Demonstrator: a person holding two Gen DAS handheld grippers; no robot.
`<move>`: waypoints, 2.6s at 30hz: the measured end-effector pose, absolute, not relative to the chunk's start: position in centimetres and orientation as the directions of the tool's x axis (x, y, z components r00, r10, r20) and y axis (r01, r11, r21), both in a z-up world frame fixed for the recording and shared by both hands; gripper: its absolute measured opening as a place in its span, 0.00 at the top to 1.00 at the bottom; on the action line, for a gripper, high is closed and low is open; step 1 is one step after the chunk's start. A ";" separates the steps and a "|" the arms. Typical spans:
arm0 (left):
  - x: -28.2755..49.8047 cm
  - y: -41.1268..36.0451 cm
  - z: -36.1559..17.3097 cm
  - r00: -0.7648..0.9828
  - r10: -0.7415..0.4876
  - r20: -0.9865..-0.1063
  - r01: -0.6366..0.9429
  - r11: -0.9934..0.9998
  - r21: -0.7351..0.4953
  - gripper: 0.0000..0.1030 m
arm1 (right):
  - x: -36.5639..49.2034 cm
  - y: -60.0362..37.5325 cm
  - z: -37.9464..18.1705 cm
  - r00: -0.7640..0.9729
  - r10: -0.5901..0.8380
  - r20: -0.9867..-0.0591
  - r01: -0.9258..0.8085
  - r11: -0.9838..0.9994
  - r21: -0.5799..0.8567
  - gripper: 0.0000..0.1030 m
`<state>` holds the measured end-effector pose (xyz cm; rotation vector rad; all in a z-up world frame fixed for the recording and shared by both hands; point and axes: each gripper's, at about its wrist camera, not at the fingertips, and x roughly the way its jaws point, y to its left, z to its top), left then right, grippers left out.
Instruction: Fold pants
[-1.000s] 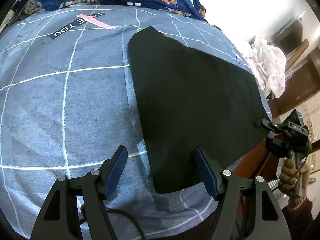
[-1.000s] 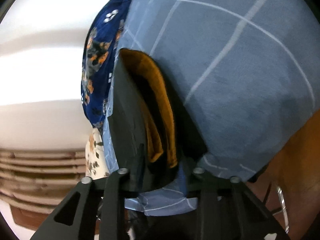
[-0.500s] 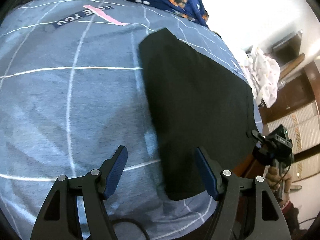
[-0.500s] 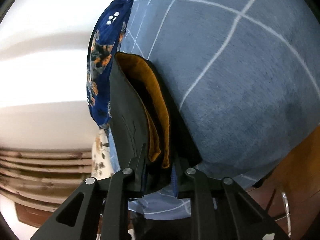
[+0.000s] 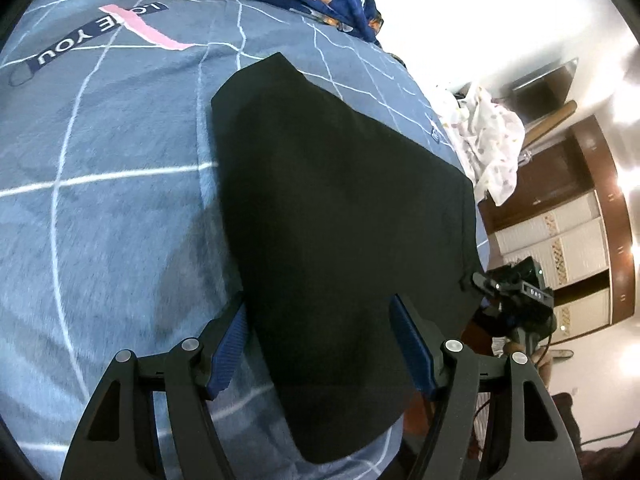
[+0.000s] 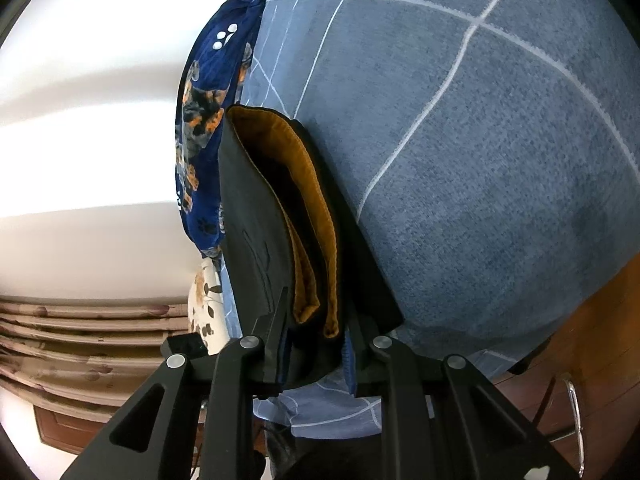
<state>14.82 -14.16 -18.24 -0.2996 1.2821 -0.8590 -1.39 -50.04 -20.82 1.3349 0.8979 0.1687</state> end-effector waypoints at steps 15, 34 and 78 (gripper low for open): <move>18.1 -18.1 -19.4 -0.187 -0.804 -0.565 0.386 0.469 -0.795 0.30 | -1.5 -50.3 -21.9 0.677 0.598 -0.429 0.367 0.231 0.901 0.83; 15.4 -19.3 -17.8 0.077 -0.647 -0.759 0.514 0.678 -0.526 0.72 | -1.4 -50.5 -22.0 0.674 0.609 -0.419 0.368 0.215 0.905 0.83; 15.4 -19.3 -18.0 0.083 -0.624 -0.777 0.515 0.694 -0.502 0.74 | 4.1 -50.2 -18.8 0.542 0.673 -0.504 0.219 0.465 0.858 0.39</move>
